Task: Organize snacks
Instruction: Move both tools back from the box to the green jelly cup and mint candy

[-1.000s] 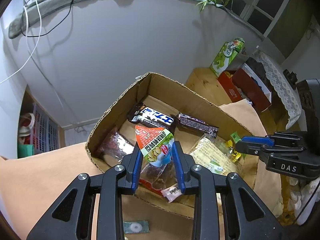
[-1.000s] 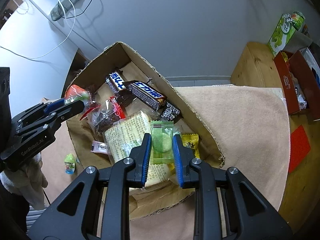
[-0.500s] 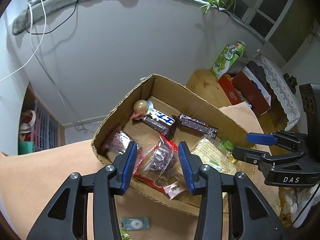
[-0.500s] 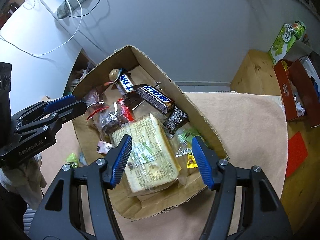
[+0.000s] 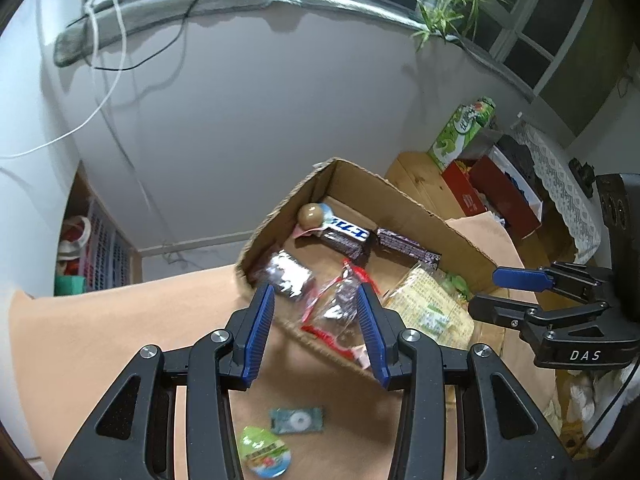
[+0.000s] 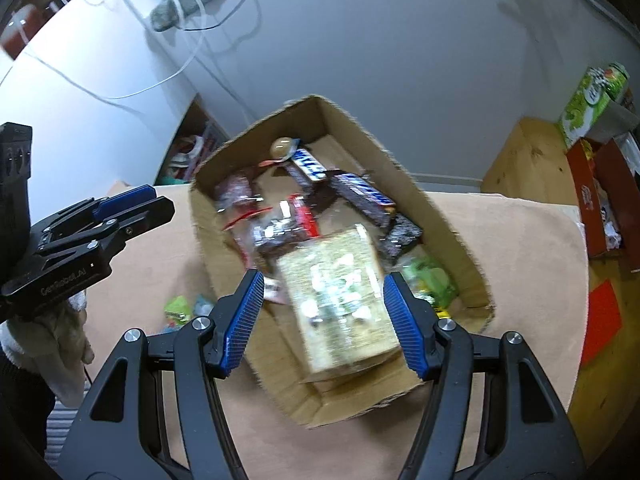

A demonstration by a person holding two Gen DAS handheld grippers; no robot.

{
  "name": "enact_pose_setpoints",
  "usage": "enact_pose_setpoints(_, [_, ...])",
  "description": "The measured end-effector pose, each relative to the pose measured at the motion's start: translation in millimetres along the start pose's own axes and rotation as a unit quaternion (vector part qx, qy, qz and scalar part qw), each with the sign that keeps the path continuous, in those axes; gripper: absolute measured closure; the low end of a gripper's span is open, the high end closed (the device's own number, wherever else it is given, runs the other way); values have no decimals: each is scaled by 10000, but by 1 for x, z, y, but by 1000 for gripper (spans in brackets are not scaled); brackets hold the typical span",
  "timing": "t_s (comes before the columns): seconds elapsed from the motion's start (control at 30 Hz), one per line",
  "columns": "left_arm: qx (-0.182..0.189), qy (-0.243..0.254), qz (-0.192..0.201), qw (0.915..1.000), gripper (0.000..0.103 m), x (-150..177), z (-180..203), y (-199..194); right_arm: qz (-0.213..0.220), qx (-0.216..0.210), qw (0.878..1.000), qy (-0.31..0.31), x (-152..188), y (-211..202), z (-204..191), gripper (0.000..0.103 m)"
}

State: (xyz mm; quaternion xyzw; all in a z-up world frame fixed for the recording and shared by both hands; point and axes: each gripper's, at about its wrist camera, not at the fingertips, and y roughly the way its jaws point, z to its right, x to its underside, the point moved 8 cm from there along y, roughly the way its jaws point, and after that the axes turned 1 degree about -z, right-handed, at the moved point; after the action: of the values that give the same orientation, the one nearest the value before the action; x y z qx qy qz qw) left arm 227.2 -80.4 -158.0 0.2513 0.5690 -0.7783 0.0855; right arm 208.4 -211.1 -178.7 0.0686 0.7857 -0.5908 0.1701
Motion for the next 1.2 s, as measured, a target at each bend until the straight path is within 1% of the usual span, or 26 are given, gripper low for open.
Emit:
enact_pose_setpoints(0.17, [-43,-155,43,9999,62,13,-18,-14,52,-191,9997,-142,7,-5,-24,38])
enact_pose_setpoints(0.3, [-71,-307,31,9995,62,29,-34,-23,29,-335,9991,-255,15,-6,-44,38])
enact_pose_setpoints(0.53, [-72,-535,-50,9985,62,64,-51,-34,8,-538,9968,-588,48,-6,-83,38])
enact_pose_setpoints(0.7, [-43,-470,-195,9987,62,92,-48,-33,-154,-691,9954,-649,74,6,-103,38])
enact_pose_setpoints(0.83, [-46,-276,-367,9989,62,115,-38,-25,-272,-580,9947,-799,87,19,-110,38])
enact_pose_setpoints(0.93, [-33,-196,-469,9987,62,126,-33,-17,-421,-660,9958,-479,92,29,-108,39])
enact_pose_setpoints(1.03, [-55,-57,-527,9986,62,133,-28,-10,-492,-807,9955,-30,95,40,-103,43])
enact_pose_setpoints(1.2, [-61,2,-601,9982,59,141,-28,2,-558,-890,9937,388,95,54,-104,45])
